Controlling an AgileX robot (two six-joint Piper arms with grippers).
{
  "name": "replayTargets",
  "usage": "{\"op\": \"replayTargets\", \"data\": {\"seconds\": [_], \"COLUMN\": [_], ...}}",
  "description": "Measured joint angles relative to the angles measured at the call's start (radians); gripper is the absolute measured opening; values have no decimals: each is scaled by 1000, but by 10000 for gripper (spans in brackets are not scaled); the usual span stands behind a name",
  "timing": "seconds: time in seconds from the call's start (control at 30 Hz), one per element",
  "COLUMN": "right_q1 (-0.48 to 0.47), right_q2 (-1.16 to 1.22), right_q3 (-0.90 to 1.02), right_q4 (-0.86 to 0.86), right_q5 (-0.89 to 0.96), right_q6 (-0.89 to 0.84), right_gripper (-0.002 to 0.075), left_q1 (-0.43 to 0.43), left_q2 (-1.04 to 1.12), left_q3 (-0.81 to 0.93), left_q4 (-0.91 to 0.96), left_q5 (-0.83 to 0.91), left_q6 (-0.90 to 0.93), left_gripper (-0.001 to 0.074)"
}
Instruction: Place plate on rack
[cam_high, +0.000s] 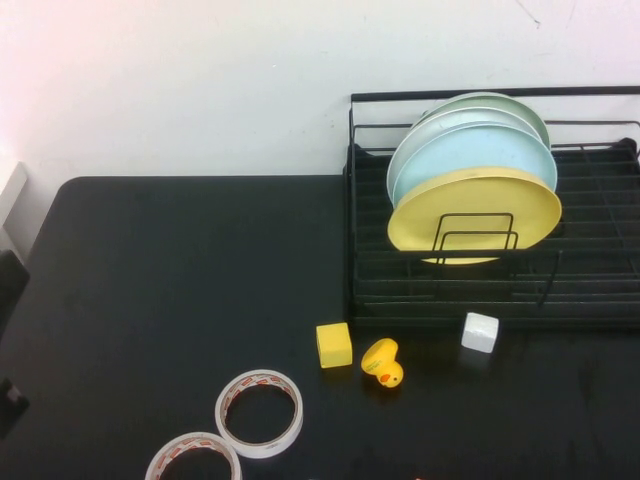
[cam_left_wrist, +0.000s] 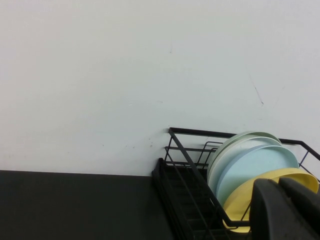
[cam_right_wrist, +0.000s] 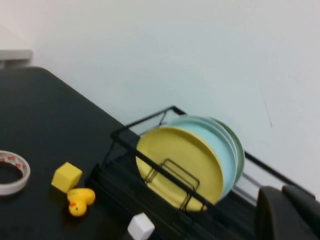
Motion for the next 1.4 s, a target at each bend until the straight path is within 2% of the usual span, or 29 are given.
{"op": "replayTargets", "data": {"seconds": [0.2, 0.47, 0.57, 0.73, 0.83, 1.03, 1.4], "right_q1": [0, -2, -25, -116, -150, -155, -155], "right_q2": [0, 0, 0, 0, 0, 0, 0], "right_q3": [53, 306, 416, 546, 589, 608, 602], "right_q4": [-72, -45, -165, -501, -627, -674, -684], "right_q5": [-60, -421, -524, -530, -529, -519, -469], "right_q6": [102, 142, 258, 678, 802, 905, 917], "right_gripper": [1, 1, 1, 0, 0, 0, 0], "left_q1": [0, 0, 0, 0, 0, 0, 0], "left_q2": [0, 0, 0, 0, 0, 0, 0], "left_q3": [0, 0, 0, 0, 0, 0, 0], "left_q4": [0, 0, 0, 0, 0, 0, 0], "left_q5": [0, 0, 0, 0, 0, 0, 0], "left_q6": [0, -5, -5, -5, -5, -5, -5], "left_gripper": [-2, -2, -2, -2, -2, -2, -2]}}
